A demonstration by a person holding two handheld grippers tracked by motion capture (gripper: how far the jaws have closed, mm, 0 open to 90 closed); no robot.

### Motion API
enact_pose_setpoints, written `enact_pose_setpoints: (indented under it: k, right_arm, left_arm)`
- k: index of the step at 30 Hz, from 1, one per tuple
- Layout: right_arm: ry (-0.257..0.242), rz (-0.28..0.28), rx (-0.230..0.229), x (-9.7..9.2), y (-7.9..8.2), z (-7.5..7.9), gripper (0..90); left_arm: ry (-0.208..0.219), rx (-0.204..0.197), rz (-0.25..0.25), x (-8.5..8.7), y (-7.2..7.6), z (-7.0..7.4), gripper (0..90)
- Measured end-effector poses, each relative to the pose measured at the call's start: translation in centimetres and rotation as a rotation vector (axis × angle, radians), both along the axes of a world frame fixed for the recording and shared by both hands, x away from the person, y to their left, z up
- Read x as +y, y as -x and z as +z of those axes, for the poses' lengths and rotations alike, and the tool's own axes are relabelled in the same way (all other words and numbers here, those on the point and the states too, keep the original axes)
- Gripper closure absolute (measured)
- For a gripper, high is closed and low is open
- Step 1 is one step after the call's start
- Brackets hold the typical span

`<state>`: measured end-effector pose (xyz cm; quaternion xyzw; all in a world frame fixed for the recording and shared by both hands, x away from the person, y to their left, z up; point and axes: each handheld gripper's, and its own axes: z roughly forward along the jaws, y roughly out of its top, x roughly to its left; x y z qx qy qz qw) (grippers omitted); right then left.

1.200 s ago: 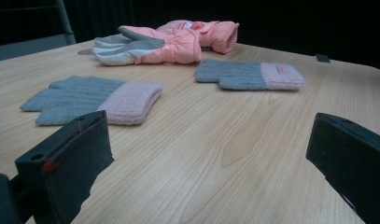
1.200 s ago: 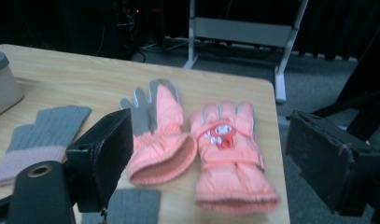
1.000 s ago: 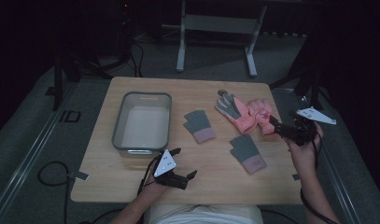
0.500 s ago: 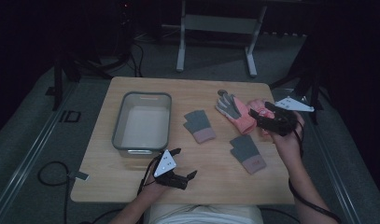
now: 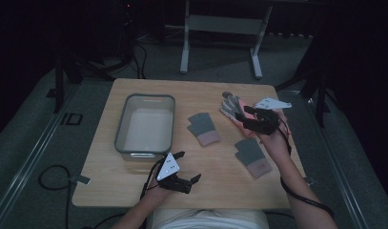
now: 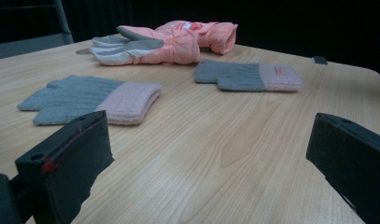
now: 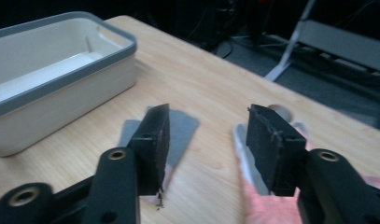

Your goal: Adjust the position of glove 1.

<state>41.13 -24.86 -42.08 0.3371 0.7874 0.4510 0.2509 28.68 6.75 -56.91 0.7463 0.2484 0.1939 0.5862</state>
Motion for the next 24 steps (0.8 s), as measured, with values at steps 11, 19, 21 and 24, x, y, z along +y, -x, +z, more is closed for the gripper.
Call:
enact_pose_setpoints:
  k: [11, 19, 21, 24]
  right_arm:
    - [0.047, 0.078, 0.077, 3.4, -2.2, -2.7, 54.9]
    - [0.074, 0.108, 0.106, 5.2, -3.8, -5.0, 59.3]
    - [0.082, 0.119, 0.124, 5.8, -4.2, -5.7, 59.4]
    - [0.086, 0.123, 0.140, 6.5, -4.7, -6.6, 61.2]
  left_arm:
    - [-0.002, -0.002, -0.011, 0.0, 0.0, 0.0, 0.0]
    - [0.007, -0.003, -0.015, 0.0, 0.0, 0.0, 0.0]
    - [0.004, -0.004, -0.016, 0.0, 0.1, 0.0, 0.0]
    - [0.001, -0.004, -0.019, 0.0, 0.1, 0.0, 0.0]
